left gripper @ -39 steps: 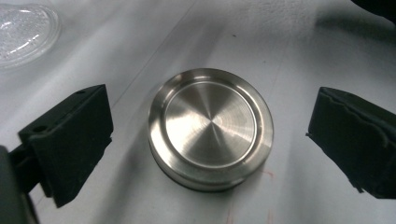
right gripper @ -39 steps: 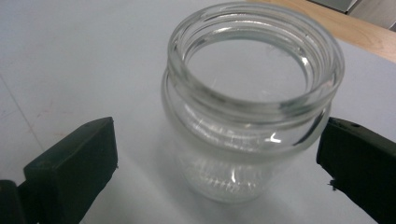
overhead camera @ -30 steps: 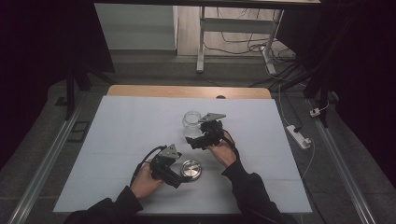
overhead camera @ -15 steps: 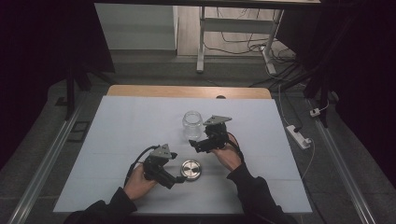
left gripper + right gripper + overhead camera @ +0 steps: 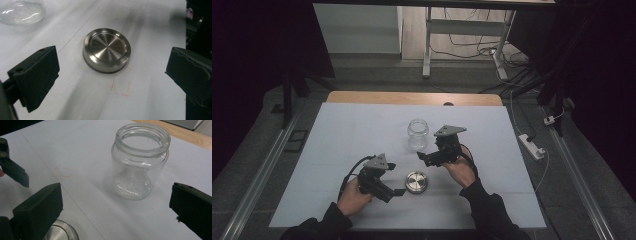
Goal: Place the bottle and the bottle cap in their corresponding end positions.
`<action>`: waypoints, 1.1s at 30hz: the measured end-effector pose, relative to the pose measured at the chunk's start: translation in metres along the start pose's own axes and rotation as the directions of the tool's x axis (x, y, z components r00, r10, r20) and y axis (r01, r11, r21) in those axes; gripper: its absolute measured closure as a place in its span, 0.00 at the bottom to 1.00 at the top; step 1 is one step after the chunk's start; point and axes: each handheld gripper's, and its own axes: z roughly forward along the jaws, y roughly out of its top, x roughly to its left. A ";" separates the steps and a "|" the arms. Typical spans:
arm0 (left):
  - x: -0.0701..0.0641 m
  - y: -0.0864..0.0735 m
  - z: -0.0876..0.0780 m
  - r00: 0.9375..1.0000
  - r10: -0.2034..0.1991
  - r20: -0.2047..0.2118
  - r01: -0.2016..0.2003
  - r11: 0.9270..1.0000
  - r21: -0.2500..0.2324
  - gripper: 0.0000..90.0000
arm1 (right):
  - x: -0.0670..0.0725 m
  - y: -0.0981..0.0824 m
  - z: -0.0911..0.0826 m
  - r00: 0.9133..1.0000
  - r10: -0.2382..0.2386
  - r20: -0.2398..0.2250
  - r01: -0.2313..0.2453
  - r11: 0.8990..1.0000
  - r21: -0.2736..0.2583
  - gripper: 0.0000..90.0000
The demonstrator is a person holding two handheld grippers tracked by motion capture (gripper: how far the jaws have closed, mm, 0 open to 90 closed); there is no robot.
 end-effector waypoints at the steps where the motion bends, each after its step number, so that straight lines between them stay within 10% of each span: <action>1: 0.000 -0.001 -0.002 1.000 0.001 -0.005 -0.001 1.000 0.001 0.00 | 0.000 0.000 -0.001 1.000 0.001 -0.002 -0.001 1.000 0.000 0.00; 33: -0.003 -0.031 -0.047 0.994 -0.049 -0.097 0.048 0.999 -0.021 0.00 | 0.023 -0.028 -0.039 0.997 -0.033 -0.076 0.032 0.999 -0.010 0.00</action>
